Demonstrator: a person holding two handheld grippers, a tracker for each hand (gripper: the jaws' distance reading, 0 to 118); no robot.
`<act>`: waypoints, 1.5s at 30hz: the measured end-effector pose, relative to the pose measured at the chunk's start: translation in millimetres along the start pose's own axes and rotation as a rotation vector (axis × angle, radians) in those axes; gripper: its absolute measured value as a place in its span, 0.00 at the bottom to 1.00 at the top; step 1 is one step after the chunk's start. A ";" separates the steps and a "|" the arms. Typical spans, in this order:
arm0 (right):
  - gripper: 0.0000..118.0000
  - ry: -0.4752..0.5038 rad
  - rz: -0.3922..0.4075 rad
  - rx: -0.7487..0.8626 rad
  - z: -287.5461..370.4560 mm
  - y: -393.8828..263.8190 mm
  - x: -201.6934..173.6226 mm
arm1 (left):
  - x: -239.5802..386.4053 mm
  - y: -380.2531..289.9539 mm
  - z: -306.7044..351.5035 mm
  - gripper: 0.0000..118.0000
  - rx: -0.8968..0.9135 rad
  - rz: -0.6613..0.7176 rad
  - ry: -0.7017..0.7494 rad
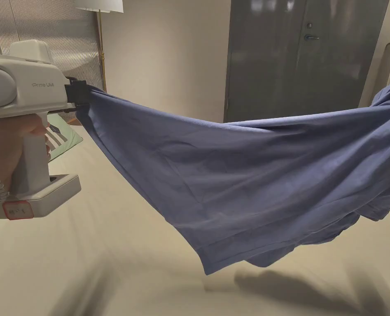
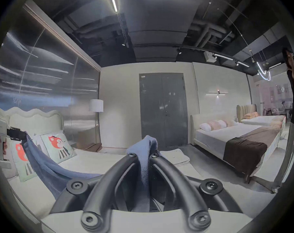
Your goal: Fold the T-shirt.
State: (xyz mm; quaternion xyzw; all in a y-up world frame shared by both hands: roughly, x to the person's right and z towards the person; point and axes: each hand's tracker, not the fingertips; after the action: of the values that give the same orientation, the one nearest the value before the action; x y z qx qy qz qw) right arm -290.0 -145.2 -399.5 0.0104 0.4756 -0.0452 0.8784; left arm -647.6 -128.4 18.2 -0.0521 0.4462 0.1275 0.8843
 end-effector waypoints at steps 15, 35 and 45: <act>0.05 -0.014 0.024 -0.170 6.1 -66.5 1.5 | -7.3 -65.2 -1.0 0.05 -0.121 0.011 0.012; 0.05 0.013 0.009 -0.540 202.8 -187.0 -9.0 | -56.0 -266.3 163.6 0.05 -0.492 0.101 0.089; 0.05 -0.061 -0.049 -0.787 252.4 -263.6 3.7 | -79.3 -343.7 195.3 0.05 -0.668 0.171 0.145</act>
State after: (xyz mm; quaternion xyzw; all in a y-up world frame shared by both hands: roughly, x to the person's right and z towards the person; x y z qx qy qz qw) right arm -100.9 -423.4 -257.9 -0.3396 0.4304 0.1192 0.8278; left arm -447.7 -433.1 190.9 -0.3098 0.4443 0.3360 0.7705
